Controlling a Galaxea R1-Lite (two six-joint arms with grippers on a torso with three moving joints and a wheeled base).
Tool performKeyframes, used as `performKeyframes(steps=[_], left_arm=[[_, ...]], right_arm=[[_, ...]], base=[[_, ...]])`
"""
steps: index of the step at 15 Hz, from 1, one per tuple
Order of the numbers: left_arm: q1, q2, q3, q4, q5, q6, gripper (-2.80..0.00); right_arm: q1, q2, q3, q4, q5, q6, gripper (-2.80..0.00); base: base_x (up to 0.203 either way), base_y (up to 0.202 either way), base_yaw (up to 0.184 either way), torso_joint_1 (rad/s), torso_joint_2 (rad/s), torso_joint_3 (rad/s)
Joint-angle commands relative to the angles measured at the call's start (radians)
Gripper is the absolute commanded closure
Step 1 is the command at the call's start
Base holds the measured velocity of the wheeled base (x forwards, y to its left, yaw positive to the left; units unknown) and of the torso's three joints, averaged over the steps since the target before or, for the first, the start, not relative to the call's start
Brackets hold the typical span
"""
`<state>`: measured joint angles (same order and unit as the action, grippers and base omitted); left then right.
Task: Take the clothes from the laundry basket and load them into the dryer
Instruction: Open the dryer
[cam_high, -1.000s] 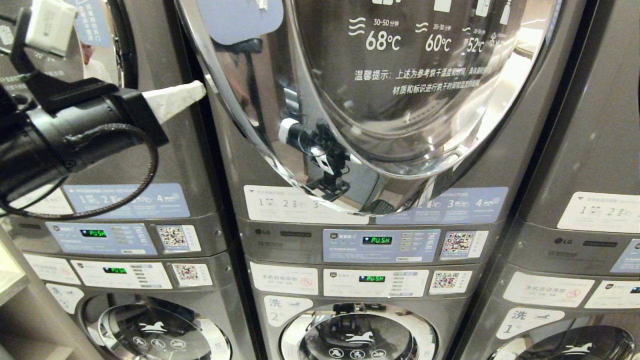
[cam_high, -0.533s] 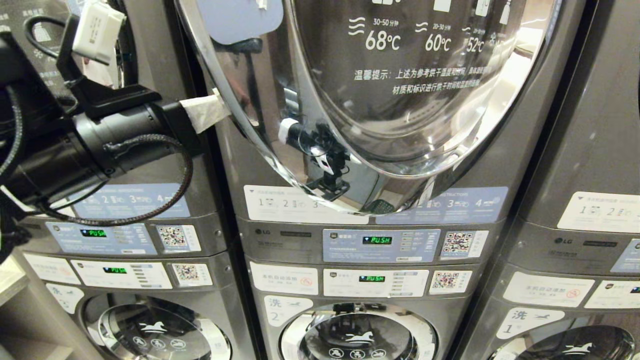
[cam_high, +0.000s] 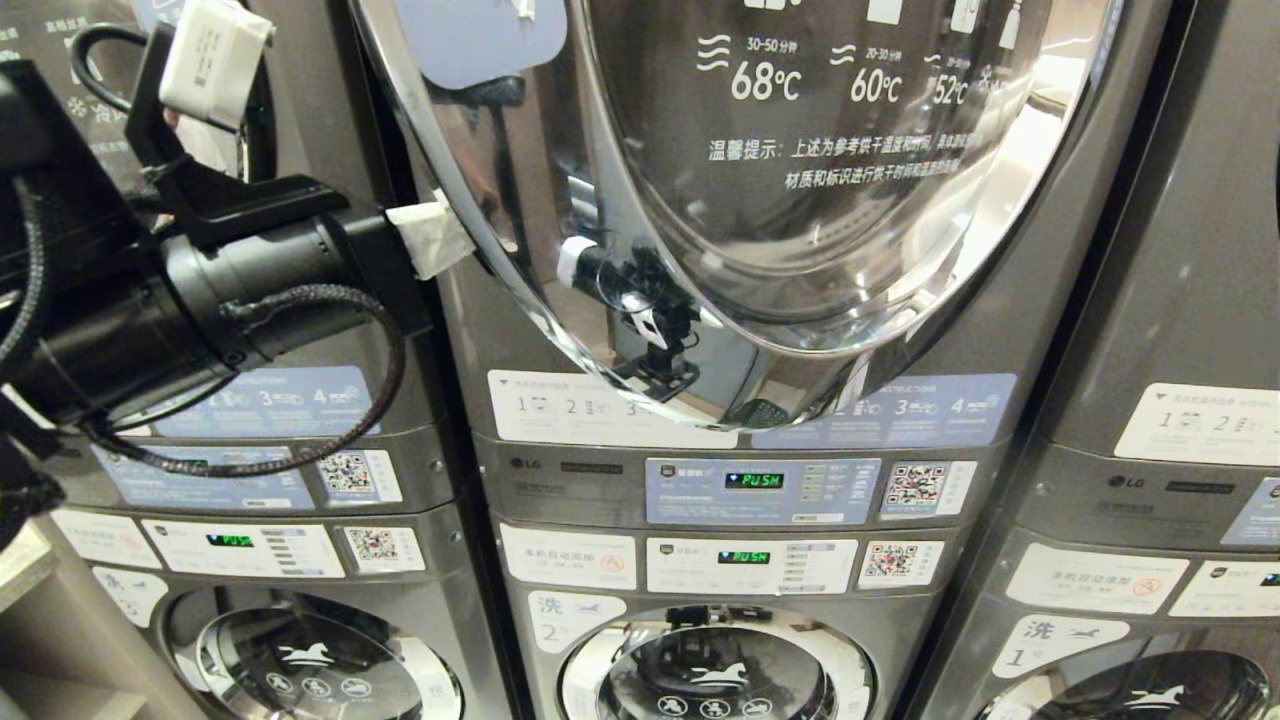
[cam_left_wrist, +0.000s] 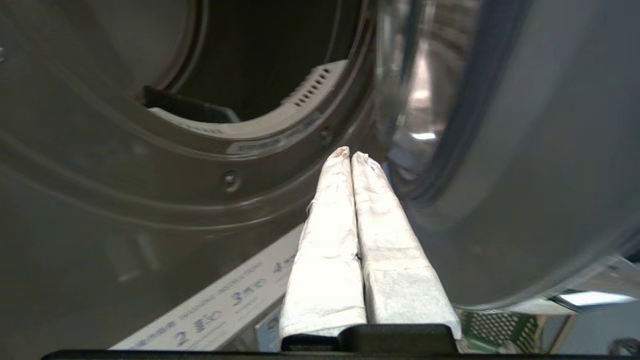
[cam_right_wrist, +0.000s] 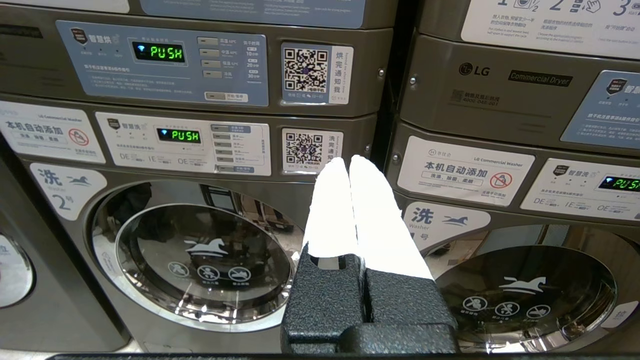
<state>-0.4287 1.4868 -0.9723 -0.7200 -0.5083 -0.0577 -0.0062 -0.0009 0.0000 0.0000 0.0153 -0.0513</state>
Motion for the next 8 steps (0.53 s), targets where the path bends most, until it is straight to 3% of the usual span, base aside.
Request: performKeyframes(steps=[1,8], left_arm=[[-0.022,-0.033,0.023,-0.004,-0.003,-0.001,0.0],[-0.079,-0.151,0.133,0.004,-0.001,0.004,0.0]], right_arm=[[0.0,0.001,-0.002,0.0,0.0,-0.001,0.0],[0.0,0.001,-0.002,0.002,0.0,-0.002,0.0]], base=[[0.0,0.0,0.0,0.0,0.0,0.0],[0.0,0.0,0.0,0.0,0.0,0.0]])
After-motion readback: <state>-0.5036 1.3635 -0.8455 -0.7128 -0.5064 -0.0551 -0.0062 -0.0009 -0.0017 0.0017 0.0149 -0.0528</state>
